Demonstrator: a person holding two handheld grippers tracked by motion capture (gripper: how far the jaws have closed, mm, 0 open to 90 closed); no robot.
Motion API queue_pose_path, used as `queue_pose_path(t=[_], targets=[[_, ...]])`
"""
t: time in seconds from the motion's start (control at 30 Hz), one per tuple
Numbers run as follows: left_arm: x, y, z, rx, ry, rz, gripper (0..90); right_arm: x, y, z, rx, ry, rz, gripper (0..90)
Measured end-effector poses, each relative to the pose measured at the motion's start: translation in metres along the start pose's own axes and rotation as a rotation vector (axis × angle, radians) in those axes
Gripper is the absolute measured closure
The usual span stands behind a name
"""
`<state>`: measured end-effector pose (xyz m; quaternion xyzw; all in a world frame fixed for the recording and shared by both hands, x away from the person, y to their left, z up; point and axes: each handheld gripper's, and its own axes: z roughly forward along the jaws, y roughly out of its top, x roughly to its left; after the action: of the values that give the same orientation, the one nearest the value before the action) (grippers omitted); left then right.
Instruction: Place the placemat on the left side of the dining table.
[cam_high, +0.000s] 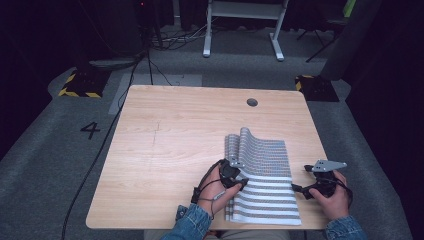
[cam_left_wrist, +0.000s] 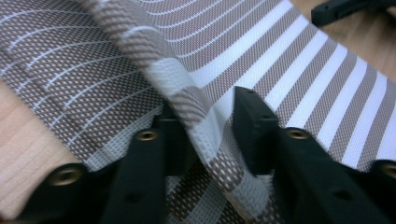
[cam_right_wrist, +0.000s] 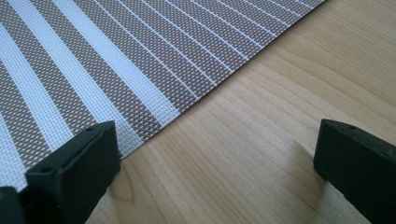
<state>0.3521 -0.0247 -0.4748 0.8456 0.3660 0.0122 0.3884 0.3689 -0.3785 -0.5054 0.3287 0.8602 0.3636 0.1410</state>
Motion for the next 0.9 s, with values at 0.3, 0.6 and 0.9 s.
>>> queue_pose_path(t=[0.3, 0.6, 0.9], targets=[[-0.014, 0.008, -0.018, -0.088, -0.027, 0.036, 88.4, 0.000, 0.000, 0.000, 0.000, 0.000, 0.000, 0.5], [-0.026, 0.016, -0.058, -0.152, -0.016, 0.086, 88.7, 0.000, 0.000, 0.000, 0.001, -0.002, 0.000, 0.4], [-0.031, 0.024, -0.097, -0.192, -0.009, 0.138, 88.8, 0.000, 0.000, 0.000, 0.001, -0.004, 0.002, 0.5]])
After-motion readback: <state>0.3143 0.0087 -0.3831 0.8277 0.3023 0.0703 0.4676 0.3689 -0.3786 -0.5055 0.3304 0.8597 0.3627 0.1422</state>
